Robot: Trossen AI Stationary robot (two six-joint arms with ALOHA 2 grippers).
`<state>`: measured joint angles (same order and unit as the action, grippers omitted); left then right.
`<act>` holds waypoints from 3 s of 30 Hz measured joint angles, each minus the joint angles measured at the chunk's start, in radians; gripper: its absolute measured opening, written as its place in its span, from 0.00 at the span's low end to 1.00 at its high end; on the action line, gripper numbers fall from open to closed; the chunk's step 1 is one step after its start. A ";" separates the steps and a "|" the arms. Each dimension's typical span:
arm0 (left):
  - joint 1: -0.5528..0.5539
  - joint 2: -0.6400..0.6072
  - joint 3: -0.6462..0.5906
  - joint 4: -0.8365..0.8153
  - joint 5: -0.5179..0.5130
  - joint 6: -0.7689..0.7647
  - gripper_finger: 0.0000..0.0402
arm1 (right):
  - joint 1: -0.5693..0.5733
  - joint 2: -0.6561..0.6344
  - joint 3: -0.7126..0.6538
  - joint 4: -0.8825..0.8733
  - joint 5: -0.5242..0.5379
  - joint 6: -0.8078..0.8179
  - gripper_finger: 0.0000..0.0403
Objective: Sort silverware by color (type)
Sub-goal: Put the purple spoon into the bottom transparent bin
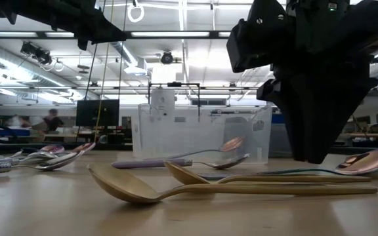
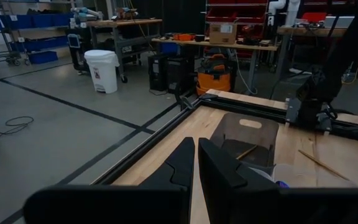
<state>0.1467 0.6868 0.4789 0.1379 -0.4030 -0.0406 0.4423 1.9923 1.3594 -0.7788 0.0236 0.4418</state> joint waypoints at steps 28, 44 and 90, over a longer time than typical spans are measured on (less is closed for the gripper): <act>0.001 0.000 0.000 0.100 0.222 -0.015 0.07 | 0.007 0.000 -0.040 0.051 0.023 -0.021 0.29; 0.001 0.000 0.000 0.096 0.221 0.000 0.07 | 0.006 0.004 0.019 -0.013 0.059 -0.059 0.29; 0.001 0.000 0.000 0.094 0.194 0.008 0.07 | -0.023 -0.001 0.164 -0.240 0.095 -0.074 0.04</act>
<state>0.1478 0.6870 0.4789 0.2316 -0.2092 -0.0329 0.4194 1.9911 1.5231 -1.0193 0.1190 0.3676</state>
